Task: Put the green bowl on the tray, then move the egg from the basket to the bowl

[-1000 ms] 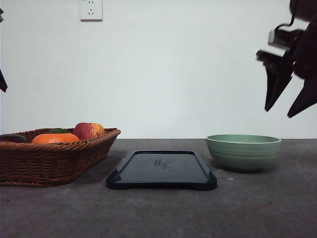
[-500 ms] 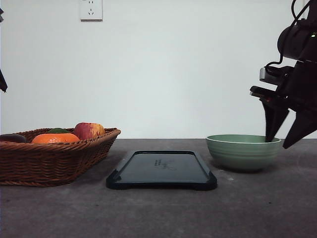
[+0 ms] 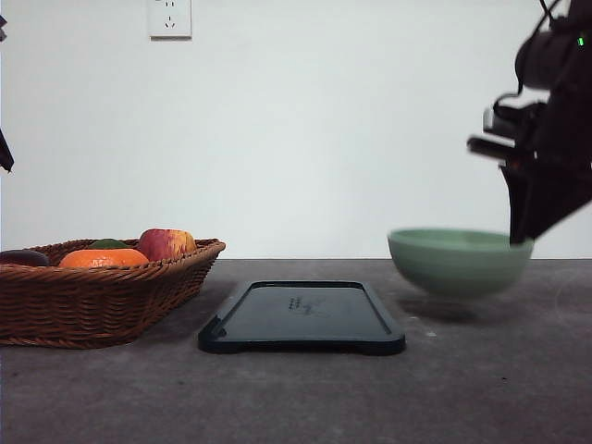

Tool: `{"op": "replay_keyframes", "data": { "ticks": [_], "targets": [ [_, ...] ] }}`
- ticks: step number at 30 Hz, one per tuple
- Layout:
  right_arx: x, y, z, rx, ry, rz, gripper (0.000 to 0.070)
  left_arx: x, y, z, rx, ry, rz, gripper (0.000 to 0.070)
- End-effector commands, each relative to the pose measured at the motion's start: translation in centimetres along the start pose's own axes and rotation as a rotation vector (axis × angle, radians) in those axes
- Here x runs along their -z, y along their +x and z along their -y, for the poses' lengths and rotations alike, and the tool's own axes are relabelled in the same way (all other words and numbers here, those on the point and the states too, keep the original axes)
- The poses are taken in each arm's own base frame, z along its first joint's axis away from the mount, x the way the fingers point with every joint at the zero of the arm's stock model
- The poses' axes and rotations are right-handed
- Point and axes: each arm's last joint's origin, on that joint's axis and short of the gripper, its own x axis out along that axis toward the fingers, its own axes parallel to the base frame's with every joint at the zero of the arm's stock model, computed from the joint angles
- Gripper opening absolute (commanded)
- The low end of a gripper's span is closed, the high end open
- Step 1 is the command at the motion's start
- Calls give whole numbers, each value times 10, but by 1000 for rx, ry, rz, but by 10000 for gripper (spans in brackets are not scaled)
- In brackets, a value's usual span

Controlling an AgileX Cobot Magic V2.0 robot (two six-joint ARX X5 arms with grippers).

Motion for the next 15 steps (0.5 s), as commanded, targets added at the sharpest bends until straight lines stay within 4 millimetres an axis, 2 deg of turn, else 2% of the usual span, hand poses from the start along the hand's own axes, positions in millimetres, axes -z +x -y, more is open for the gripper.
{"op": "replay_keyframes", "data": {
  "ticks": [1,8,15],
  "targets": [
    [-10,-8,-8,-12,-36,7,0,-7,-2,2,9,14,23,310],
    [-25,-34,-48,-54,-133,47,1,-7,-2,2,9,14,24,310],
    [-34,-30,-94,-110,-224,74,1,-7,-2,2,9,14,25,310]
  ]
}}
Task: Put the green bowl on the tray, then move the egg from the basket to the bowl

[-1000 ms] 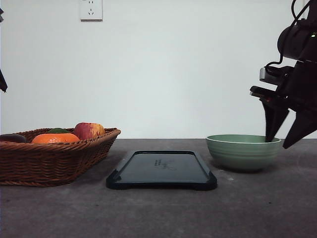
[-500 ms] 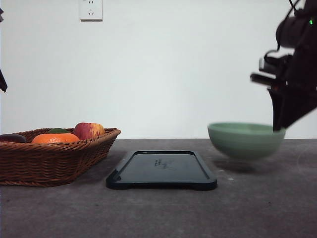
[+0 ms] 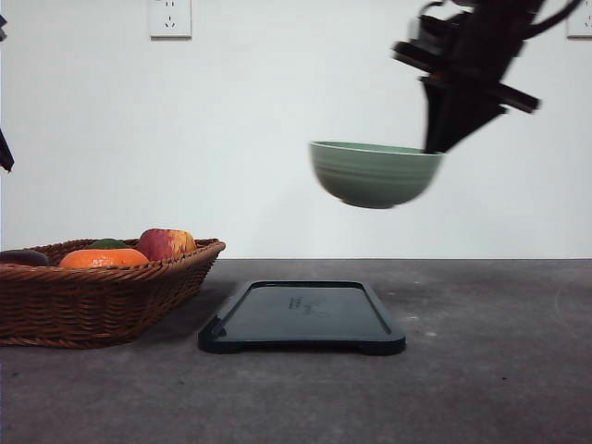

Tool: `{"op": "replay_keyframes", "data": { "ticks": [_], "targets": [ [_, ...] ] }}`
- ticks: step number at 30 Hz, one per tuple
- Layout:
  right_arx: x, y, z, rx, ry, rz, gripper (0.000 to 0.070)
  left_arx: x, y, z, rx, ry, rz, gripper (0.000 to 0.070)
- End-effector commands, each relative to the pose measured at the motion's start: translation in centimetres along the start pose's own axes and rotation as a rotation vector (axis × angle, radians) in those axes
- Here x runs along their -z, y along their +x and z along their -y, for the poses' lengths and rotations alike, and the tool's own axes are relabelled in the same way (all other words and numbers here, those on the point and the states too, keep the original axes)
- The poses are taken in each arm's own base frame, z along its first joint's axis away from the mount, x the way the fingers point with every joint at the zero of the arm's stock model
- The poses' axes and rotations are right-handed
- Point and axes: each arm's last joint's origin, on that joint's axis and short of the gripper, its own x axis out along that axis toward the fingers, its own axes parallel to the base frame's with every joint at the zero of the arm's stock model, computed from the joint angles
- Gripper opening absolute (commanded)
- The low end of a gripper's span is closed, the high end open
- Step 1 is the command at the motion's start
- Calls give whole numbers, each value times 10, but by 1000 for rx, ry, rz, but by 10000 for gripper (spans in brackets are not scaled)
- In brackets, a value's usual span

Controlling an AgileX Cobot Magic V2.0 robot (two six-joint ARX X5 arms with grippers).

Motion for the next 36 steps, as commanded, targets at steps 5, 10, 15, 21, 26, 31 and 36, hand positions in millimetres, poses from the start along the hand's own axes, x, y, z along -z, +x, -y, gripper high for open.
{"op": "replay_keyframes", "data": {
  "ticks": [5,10,15,21,26,31,36],
  "targets": [
    [-14,33,-27,-38,-53,-33,1,-7,-2,2,8,14,24,310],
    [-13,66,-39,-26,-81,-83,1,-7,-2,2,8,14,24,310],
    [-6,98,-39,-20,-64,-151,1,-7,-2,2,8,14,23,310],
    [-3,120,-35,-10,-51,-186,1,-7,-2,2,8,14,23,310],
    [-3,125,-34,2,-54,-174,16,-7,-2,2,8,14,22,310],
    [-3,125,-36,0,-59,-176,182,-7,-2,2,8,14,23,310],
    [-3,123,-39,-4,-65,-169,199,-7,-2,2,8,13,22,310]
  ]
}}
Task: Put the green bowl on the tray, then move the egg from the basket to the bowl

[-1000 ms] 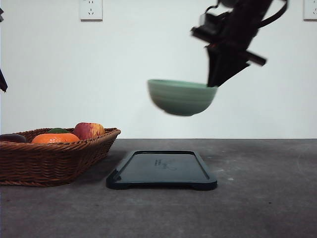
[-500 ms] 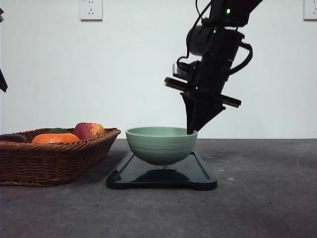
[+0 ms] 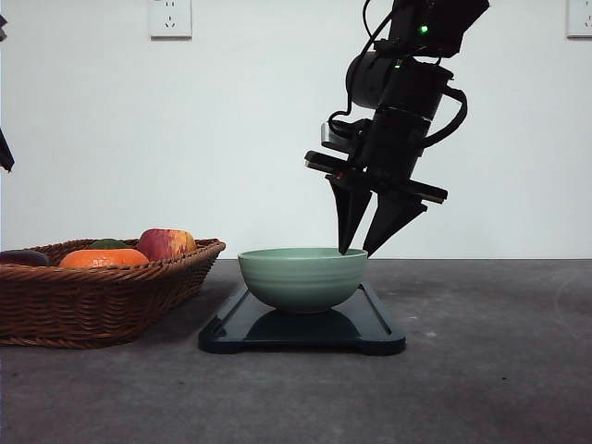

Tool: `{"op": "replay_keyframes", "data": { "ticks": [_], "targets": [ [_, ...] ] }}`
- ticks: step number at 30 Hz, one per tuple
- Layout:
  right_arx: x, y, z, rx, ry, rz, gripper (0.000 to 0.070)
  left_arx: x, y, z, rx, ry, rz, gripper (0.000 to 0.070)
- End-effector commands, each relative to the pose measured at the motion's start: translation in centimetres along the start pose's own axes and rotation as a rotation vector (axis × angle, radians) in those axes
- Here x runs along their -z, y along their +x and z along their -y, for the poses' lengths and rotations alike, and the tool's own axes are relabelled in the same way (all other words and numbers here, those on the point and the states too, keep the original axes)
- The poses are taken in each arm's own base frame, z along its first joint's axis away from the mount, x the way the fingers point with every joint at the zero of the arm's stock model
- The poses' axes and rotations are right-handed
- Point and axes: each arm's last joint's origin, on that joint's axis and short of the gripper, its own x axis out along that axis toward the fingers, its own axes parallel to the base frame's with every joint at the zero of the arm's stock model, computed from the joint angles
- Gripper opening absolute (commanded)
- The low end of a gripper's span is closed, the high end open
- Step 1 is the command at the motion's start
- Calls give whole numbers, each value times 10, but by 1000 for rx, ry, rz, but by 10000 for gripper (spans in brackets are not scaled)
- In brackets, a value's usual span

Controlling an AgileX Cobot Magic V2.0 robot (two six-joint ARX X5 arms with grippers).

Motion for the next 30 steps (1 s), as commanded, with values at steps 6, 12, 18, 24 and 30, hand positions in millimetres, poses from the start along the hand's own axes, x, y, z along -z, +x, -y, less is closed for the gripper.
{"op": "replay_keyframes", "data": {
  "ticks": [6,12,18,24,30],
  "targets": [
    [-4,-36,-12,-8,-49,72,199,-7,-2,2,8,15,23,310],
    [12,-76,-19,57,-77,182,199,-7,-2,2,7,25,23,310],
    [66,-91,-13,31,-123,350,199,-6,-2,2,5,21,12,310],
    [129,-109,-7,30,-143,425,199,-5,-2,2,4,20,5,310],
    [184,-124,1,91,-138,527,199,-4,-2,2,4,17,-3,310]
  ]
}}
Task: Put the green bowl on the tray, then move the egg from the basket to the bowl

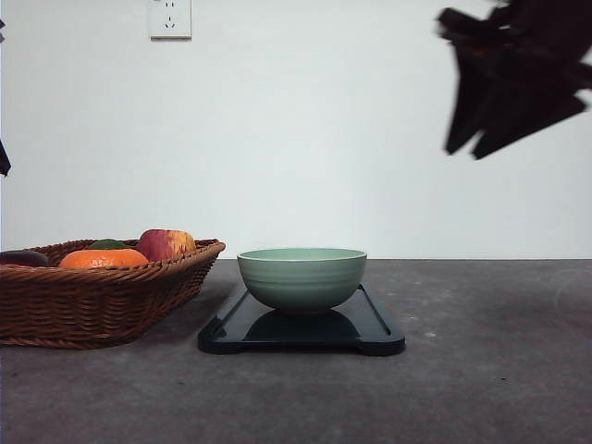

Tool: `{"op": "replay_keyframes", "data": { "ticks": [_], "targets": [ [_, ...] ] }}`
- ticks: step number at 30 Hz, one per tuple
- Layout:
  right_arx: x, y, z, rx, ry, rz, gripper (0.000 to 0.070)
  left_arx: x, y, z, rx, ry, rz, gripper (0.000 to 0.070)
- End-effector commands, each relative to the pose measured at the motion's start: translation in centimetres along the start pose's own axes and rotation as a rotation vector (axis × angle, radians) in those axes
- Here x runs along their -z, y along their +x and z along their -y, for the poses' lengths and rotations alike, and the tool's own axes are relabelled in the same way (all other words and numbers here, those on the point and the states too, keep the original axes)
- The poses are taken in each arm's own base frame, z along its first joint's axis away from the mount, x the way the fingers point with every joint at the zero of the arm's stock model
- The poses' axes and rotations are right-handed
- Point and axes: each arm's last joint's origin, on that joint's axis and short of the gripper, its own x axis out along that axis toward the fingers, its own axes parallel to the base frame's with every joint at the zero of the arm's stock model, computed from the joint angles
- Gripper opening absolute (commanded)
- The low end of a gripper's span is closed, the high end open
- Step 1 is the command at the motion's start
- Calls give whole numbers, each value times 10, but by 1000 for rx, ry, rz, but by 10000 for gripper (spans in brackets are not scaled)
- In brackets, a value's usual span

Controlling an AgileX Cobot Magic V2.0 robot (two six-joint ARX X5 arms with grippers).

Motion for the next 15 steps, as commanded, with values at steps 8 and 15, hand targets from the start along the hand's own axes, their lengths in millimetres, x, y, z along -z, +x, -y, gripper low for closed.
{"op": "replay_keyframes", "data": {
  "ticks": [8,15],
  "targets": [
    [44,-33,1,2,-12,66,199,-25,-14,22,124,76,54,315],
    [44,-35,2,29,-8,93,199,-67,-18,48,112,130,26,318]
  ]
}}
